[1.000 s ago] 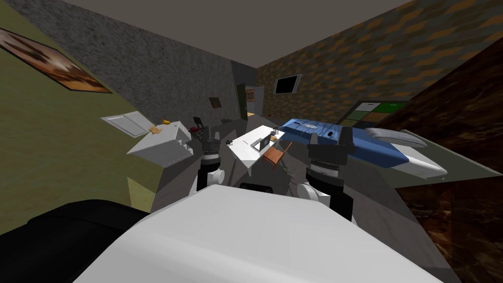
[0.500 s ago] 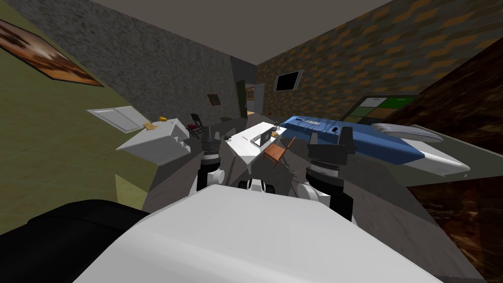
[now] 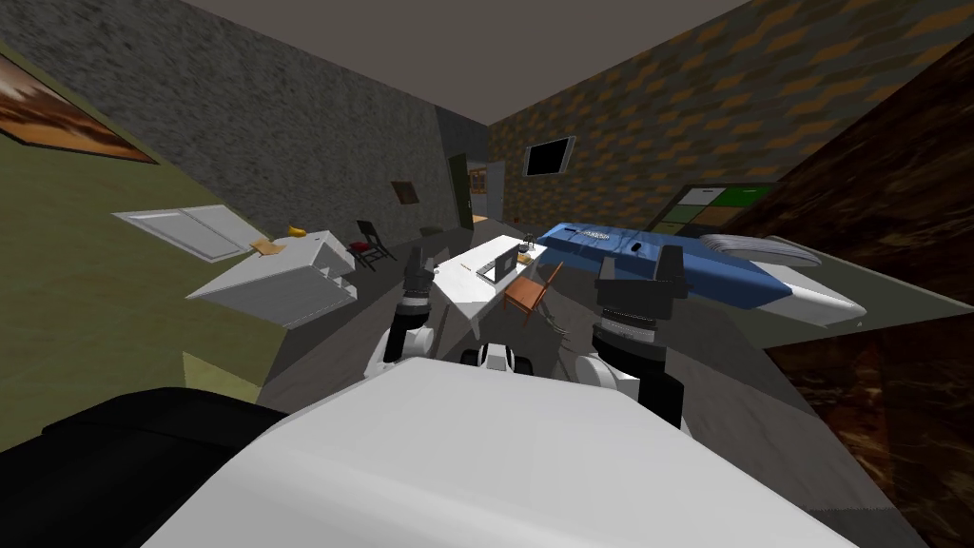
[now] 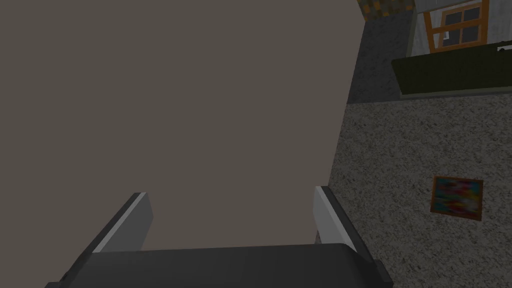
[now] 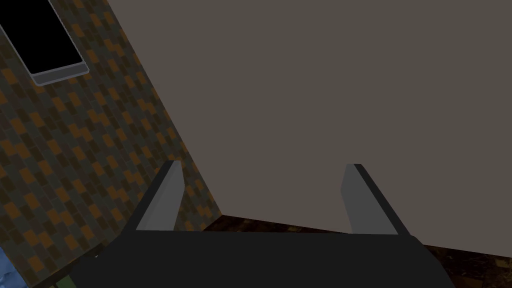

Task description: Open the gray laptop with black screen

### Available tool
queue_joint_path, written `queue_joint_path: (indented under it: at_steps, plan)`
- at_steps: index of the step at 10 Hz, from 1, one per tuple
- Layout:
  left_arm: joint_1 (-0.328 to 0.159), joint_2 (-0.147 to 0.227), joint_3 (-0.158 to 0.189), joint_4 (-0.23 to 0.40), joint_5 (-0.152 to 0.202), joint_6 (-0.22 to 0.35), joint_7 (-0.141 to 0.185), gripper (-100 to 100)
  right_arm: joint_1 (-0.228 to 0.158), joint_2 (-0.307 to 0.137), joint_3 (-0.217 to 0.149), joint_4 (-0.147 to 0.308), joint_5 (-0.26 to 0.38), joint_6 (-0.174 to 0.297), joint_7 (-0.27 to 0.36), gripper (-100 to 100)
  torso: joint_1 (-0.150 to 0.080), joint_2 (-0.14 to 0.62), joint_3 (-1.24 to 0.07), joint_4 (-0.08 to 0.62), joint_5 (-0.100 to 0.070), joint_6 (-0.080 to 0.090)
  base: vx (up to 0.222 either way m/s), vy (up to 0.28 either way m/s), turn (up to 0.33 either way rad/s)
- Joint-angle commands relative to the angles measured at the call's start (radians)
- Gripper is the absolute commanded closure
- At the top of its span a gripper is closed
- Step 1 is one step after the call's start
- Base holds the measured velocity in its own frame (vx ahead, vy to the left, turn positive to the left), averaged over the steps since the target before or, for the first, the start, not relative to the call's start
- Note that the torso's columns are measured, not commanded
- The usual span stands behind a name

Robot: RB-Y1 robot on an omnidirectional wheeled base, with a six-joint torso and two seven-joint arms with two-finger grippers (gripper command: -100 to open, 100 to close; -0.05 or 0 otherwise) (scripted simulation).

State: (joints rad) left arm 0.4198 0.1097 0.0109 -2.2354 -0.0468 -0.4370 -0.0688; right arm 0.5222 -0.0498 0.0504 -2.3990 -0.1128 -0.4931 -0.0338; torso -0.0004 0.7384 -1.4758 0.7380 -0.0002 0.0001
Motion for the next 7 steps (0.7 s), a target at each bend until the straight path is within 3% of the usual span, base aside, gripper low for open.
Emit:
queue_joint_path:
  at_steps: [1,7]
  plan:
    - [-0.031,0.044,-0.007,0.05,-0.029,0.022,-0.01,-100,0.0,0.0,0.0,0.0,0.0,0.0,0.0,0,0.001,0.0,0.0,0.0,0.0,0.0,0.063,-0.109,-0.091]
    - [-0.107,0.124,-0.021,0.176,-0.091,0.069,-0.032,-100,0.0,0.0,0.0,0.0,0.0,0.0,0.0,0,0.001,0.0,0.0,0.0,0.0,0.0,0.068,-0.104,-0.093]
